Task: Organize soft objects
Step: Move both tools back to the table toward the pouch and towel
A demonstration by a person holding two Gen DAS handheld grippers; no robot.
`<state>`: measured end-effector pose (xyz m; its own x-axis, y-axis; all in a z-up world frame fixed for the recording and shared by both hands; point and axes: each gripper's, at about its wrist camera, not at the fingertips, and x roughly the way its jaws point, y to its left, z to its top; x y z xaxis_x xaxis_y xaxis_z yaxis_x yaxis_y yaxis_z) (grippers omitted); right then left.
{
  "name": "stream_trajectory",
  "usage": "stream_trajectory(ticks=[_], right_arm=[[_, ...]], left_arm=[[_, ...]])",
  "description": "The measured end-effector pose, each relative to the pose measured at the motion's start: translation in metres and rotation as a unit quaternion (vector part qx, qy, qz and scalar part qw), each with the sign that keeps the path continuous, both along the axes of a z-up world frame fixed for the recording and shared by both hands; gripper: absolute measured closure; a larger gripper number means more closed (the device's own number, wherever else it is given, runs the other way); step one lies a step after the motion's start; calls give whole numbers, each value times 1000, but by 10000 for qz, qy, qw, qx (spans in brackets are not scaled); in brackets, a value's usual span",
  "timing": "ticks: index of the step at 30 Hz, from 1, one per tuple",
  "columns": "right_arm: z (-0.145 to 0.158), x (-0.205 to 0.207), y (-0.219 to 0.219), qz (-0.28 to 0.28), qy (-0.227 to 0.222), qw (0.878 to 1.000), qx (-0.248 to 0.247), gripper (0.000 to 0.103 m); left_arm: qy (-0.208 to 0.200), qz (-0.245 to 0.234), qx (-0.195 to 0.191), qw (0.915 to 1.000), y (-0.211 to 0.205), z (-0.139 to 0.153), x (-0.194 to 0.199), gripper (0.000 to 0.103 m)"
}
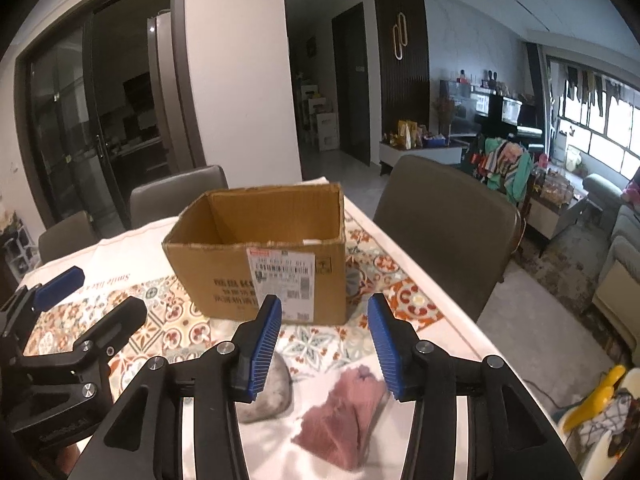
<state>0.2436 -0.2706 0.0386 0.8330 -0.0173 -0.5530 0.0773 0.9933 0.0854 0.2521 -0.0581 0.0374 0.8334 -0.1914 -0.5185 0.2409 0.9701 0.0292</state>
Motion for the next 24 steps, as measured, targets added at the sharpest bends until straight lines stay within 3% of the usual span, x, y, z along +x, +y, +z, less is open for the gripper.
stream_trajectory(ticks=[24], right_arm=[[-83,-23,9,168,1189,9926,158,56]], left_arm=[[851,-306,408,9951,-6,-73,-20,9]])
